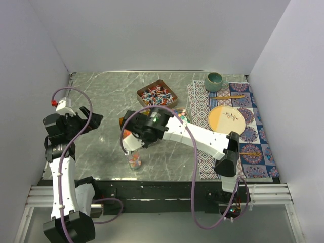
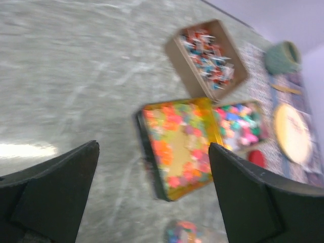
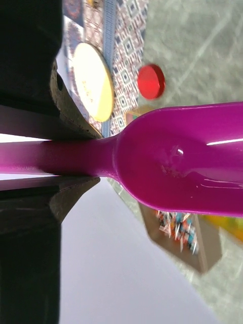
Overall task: Pack the candies
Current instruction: Adjust the spatula, then scoop the fake candies from the storage box.
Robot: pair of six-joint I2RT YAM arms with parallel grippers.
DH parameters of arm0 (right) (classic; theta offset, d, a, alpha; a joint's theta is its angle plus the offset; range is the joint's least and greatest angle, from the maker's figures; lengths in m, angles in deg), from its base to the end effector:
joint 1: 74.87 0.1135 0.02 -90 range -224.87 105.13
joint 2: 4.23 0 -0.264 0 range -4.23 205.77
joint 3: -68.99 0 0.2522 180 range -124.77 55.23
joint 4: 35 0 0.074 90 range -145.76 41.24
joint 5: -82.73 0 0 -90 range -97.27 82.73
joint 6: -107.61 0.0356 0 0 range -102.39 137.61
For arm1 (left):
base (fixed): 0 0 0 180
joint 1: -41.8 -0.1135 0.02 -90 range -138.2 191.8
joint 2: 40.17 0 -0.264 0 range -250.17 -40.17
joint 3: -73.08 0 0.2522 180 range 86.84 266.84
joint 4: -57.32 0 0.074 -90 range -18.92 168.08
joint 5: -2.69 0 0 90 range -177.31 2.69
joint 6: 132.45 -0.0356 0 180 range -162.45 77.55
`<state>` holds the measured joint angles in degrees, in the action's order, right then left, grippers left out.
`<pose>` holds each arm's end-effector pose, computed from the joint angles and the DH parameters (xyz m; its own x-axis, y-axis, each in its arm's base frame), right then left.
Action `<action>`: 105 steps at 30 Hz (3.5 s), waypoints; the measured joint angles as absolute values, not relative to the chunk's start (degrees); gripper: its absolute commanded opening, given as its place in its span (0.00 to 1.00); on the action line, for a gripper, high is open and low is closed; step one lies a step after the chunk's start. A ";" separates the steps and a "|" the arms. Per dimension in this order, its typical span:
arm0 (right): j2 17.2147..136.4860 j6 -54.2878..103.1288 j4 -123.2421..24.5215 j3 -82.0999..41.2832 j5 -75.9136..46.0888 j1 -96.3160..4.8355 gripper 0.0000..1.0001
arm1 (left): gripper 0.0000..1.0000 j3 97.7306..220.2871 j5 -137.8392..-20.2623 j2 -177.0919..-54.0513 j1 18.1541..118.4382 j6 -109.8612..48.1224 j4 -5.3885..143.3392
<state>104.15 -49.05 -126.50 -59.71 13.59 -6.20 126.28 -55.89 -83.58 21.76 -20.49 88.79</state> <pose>0.1480 0.3441 0.3501 0.6244 -0.7596 0.1817 -0.6444 -0.6325 -0.4297 0.1696 0.0421 0.2992 -0.3827 -0.4793 -0.7898 0.0211 0.8502 -0.5261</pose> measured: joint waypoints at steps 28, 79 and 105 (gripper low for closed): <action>117.74 -26.77 -111.55 -82.18 -18.65 -21.68 0.00 | 0.01 131.29 -24.24 -105.18 32.10 -14.92 81.54; 121.72 -47.52 -115.00 -79.34 -7.46 -21.35 0.00 | 0.01 132.53 -36.55 -123.89 37.39 -2.81 70.32; 117.63 -53.96 -117.23 -72.32 -3.20 -25.59 0.00 | 0.01 133.82 -38.23 -118.23 17.35 -14.72 96.31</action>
<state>117.63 -53.96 -117.23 -72.32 -3.20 -25.59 133.82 -38.23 -118.23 17.35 -14.72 96.31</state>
